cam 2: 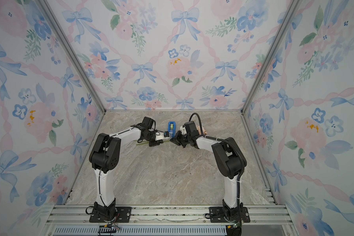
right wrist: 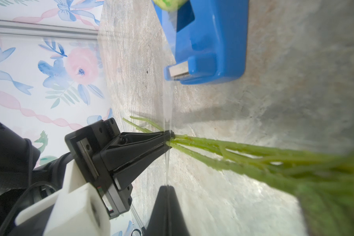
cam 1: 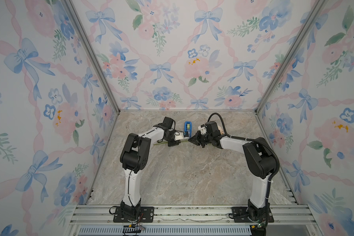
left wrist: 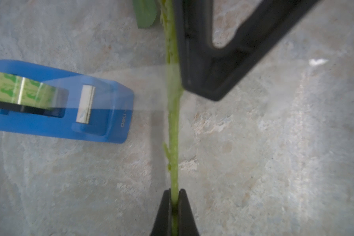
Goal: Wrap bouquets with tape
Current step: Stick the tape to the bouquet.
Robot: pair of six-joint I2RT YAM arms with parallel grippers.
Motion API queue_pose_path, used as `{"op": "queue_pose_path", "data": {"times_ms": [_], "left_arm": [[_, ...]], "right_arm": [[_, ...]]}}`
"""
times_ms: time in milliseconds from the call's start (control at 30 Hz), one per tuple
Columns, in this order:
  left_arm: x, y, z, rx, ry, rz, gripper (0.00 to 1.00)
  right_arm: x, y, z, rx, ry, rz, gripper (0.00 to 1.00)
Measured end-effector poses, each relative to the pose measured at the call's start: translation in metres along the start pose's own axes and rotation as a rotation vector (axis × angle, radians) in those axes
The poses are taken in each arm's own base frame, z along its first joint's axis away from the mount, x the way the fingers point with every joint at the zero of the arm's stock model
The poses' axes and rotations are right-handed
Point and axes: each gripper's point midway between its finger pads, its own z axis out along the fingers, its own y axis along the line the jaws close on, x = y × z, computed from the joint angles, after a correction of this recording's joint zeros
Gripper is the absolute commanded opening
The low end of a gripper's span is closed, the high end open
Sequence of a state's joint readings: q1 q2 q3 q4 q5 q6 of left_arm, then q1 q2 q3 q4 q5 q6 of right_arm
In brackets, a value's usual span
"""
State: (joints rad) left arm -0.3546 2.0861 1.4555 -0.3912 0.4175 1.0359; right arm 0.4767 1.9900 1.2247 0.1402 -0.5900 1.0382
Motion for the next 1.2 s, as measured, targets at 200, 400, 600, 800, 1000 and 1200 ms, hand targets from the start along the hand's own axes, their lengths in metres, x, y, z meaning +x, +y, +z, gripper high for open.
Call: {"op": "queue_pose_path", "data": {"times_ms": [200,400,600,800,1000,1200], "left_arm": [[-0.002,-0.001,0.0,0.005,-0.011,-0.002,0.0],[-0.006,0.002,-0.002,0.003,-0.026,-0.007,0.0],[-0.009,0.001,-0.004,0.01,-0.035,-0.015,0.0],[-0.014,0.001,-0.008,0.011,-0.056,-0.02,0.0],[-0.018,0.003,-0.011,0.005,-0.068,-0.016,0.0],[-0.018,0.002,-0.011,0.005,-0.068,-0.016,0.0]], "right_arm": [[0.001,-0.011,0.002,0.045,-0.006,-0.019,0.0],[0.002,-0.028,0.009,0.091,-0.005,-0.021,0.0],[0.0,-0.033,0.012,0.12,-0.022,-0.046,0.06],[-0.003,-0.041,0.023,0.175,-0.02,-0.077,0.13],[-0.004,-0.052,0.026,0.248,-0.024,-0.108,0.28],[-0.007,-0.046,0.016,0.285,-0.049,-0.211,0.63]]}}
